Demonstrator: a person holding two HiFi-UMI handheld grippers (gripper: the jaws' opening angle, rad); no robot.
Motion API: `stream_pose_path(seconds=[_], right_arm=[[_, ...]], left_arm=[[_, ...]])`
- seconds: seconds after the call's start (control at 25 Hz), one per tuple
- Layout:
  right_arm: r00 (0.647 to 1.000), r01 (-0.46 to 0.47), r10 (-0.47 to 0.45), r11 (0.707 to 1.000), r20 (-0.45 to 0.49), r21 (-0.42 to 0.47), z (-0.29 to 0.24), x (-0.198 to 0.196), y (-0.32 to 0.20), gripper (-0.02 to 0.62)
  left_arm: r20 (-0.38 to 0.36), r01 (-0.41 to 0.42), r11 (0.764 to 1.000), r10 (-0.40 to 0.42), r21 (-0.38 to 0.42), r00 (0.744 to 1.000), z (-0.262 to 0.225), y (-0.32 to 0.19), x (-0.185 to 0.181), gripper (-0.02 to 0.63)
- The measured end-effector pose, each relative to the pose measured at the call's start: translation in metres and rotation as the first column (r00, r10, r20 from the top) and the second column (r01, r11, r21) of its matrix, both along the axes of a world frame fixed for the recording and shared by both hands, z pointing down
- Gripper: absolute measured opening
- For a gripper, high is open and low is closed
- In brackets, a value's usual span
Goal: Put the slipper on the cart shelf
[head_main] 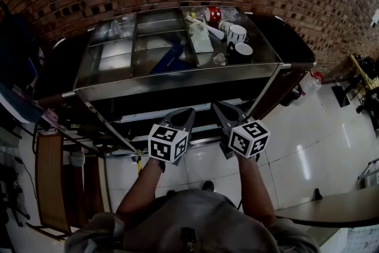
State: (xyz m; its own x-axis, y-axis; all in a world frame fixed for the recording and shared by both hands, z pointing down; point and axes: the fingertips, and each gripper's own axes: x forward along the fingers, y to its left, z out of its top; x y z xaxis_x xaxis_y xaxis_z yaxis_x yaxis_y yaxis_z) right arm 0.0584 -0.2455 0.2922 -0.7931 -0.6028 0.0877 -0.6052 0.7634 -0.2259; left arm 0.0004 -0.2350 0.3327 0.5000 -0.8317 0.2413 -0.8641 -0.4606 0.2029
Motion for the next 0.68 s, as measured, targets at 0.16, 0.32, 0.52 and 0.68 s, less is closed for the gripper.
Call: stream_pose_path(seconds=[0.16,0.32,0.52,0.68], right_arm=[[1.0,-0.004,0.004,1.0,0.014,-0.006,-0.001,0.004,0.0,0.0],[1.0,-0.004,0.004,1.0,0.018,-0.008,-0.001,0.007,0.0,0.0],[1.0,-0.003,0.004,1.0,0.015,-0.012,-0.001,0.011,0.001,0.0],[1.0,-0.004,0.004,1.0,0.018,-0.016,0.0,0.013,0.002,0.0]], left_arm=[[0.003,0.001,1.0,-0.001,0.002,1.0,0.0,0.001,0.001,0.008],[0.007,0.0,1.0,0.0,0.001,1.0,-0.001,0.0,0.003,0.008],[0.009,-0.006,1.0,0.006,-0.003,1.0,-0.001,0.001,0.007,0.008],[0.011,-0.01,1.0,0.01,-0.008,1.0,0.0,0.002,0.009,0.008]])
